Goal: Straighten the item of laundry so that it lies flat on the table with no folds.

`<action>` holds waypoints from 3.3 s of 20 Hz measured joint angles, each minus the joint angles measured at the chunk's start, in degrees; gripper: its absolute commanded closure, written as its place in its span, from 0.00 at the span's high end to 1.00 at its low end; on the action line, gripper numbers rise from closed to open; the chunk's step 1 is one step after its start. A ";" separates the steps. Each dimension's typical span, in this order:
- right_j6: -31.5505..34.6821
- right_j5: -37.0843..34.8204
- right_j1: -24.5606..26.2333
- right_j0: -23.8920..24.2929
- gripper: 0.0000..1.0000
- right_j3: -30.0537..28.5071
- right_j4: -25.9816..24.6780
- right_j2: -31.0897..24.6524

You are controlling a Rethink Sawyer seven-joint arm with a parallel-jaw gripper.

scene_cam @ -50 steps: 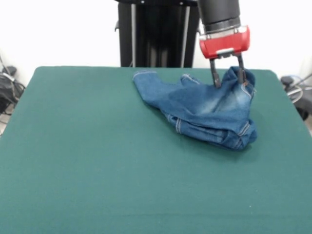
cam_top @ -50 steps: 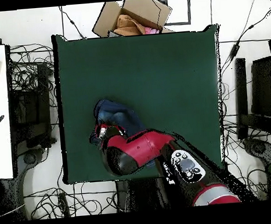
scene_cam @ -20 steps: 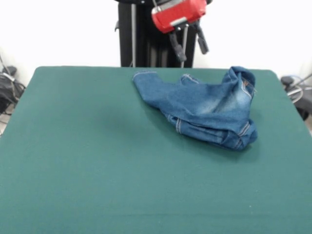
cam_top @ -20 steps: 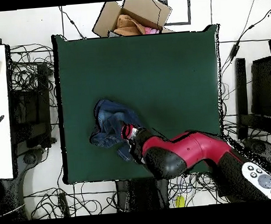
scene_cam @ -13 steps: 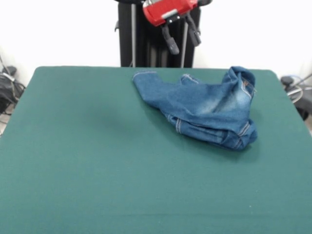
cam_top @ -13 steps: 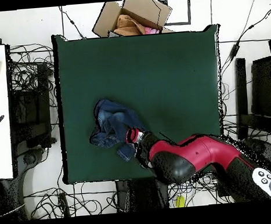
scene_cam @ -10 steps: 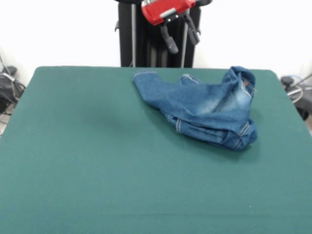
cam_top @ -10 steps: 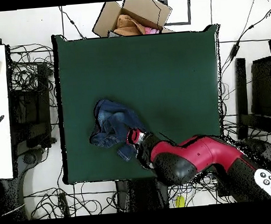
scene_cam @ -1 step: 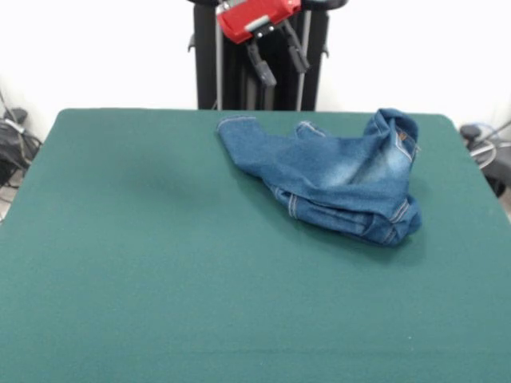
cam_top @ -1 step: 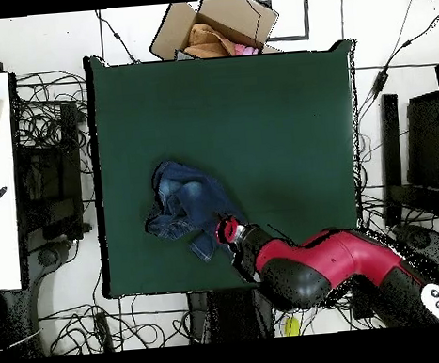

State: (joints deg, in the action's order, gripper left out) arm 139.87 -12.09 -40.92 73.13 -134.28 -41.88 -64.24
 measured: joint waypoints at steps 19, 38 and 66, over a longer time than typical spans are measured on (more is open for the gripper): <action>0.00 -5.35 5.58 5.06 1.00 -0.01 -10.10 0.68; 0.00 -5.40 11.75 3.36 1.00 0.05 -25.70 11.22; 0.00 -5.37 19.58 3.67 1.00 0.85 -31.23 22.94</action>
State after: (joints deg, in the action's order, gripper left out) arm 139.87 -17.47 -21.34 76.80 -133.42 -73.11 -41.30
